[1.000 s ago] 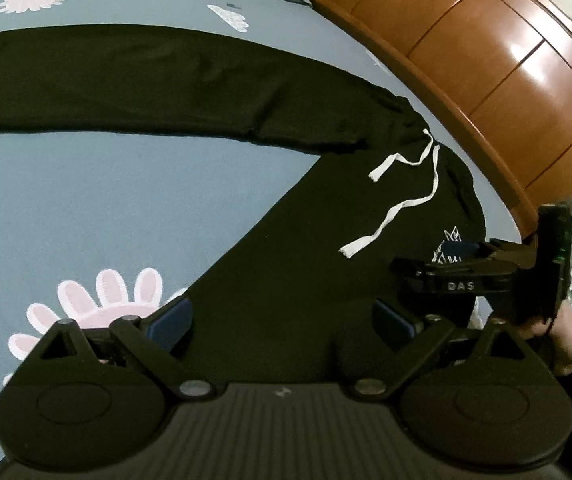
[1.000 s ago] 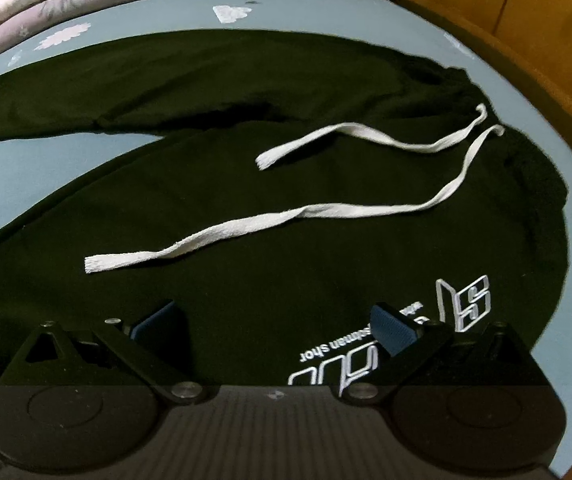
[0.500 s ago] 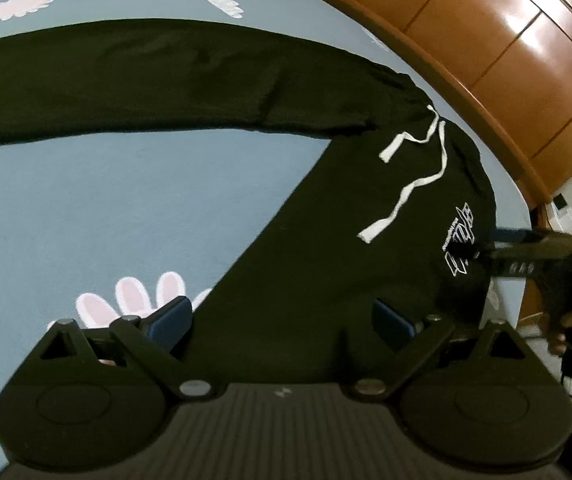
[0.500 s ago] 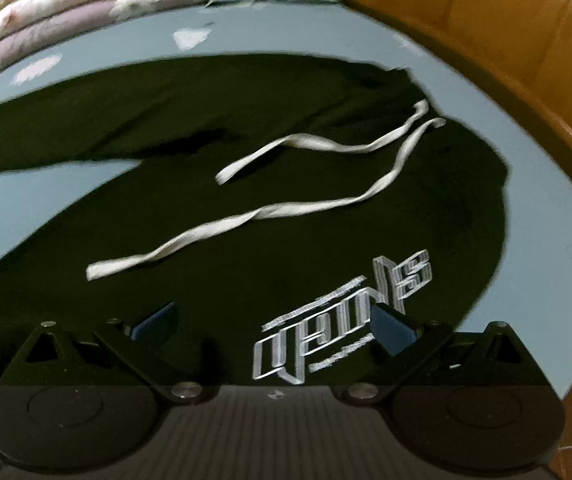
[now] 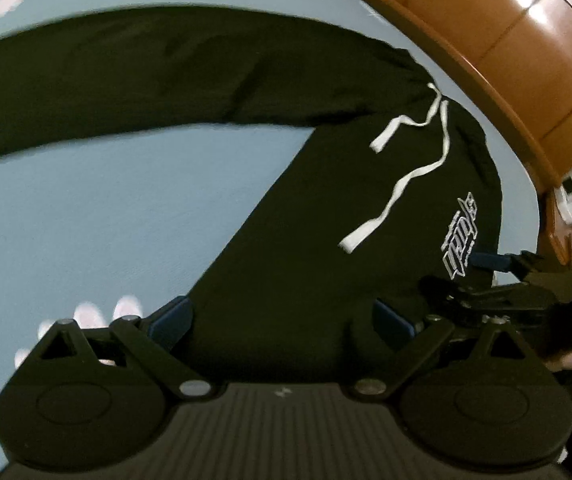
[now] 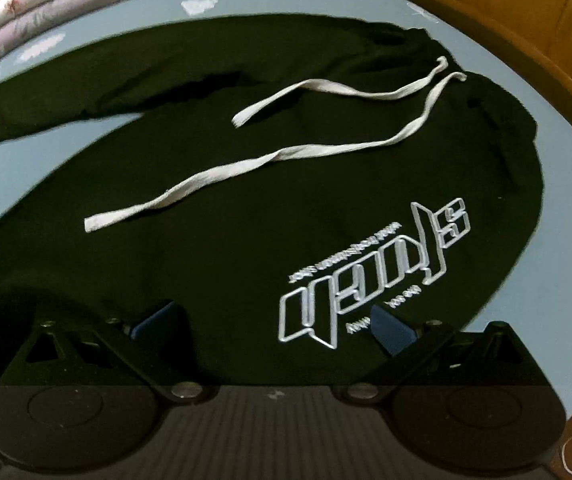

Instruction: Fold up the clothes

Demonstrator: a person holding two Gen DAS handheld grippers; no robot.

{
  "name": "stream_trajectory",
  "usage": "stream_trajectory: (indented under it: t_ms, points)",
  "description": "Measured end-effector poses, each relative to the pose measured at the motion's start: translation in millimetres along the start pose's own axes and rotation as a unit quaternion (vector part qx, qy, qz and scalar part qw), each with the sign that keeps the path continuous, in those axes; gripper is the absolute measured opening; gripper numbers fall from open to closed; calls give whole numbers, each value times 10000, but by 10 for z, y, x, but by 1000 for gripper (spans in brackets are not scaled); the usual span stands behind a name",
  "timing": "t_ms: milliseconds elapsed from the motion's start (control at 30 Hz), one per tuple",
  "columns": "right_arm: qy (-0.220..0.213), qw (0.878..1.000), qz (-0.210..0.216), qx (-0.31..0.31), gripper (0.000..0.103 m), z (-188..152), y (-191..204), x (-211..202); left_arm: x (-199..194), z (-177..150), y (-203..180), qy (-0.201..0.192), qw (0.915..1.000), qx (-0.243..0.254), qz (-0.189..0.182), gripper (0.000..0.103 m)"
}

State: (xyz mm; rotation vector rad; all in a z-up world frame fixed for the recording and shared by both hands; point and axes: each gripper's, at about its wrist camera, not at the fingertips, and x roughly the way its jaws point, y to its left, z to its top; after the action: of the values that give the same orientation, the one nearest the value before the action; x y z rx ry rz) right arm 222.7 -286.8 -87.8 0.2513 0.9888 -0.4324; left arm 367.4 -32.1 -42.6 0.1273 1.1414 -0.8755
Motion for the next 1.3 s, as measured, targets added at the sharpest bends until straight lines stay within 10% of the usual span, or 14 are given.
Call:
stream_trajectory:
  t_ms: [400,1300]
  points:
    - [-1053,9861,-757,1034,103,-17,-1031,-921,88,202,-267,-105,9991,409,-53,96]
    - [-1455,9857,-310,791,103,176,-779,-863,-213,-2,-318,-306,9988,318,198,96]
